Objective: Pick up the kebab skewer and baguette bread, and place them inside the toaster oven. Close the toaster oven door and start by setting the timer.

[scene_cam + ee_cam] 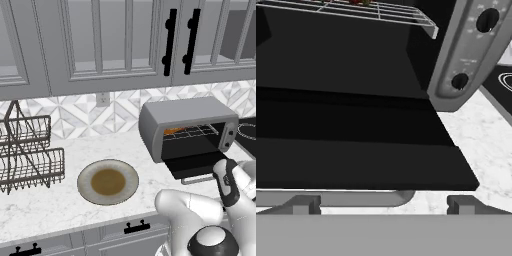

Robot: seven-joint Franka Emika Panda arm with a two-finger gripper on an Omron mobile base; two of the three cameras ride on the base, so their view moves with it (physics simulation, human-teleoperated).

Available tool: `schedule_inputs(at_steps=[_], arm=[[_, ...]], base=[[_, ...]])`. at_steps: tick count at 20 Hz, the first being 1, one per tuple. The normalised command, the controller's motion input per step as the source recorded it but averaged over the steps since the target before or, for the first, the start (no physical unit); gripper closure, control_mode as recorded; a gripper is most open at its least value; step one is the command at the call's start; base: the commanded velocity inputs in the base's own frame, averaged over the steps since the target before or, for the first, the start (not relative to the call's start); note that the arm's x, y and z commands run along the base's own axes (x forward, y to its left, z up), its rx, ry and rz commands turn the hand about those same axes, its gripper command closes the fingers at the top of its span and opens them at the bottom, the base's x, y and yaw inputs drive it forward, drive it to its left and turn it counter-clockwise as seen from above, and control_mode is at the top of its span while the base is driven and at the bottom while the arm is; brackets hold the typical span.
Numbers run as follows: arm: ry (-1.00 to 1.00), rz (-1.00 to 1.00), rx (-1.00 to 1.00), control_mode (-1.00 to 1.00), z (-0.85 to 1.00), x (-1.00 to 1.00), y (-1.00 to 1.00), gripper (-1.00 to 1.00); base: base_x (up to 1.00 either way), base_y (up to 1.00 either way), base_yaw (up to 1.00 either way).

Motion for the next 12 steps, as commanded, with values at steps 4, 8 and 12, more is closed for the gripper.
schedule_inputs(at_steps=[4,8,12], arm=[[0.00,0.00,0.00,-1.00,-0.16,0.02,0.00,-1.00],[0.00,0.00,0.00,-1.00,-0.22,0.00,0.00,-1.00],[0.00,0.00,0.00,-1.00,-0.38,0.00,0.04,-1.00]], base=[[0.00,0.00,0.00],[0.00,0.00,0.00],[0.00,0.00,0.00]])
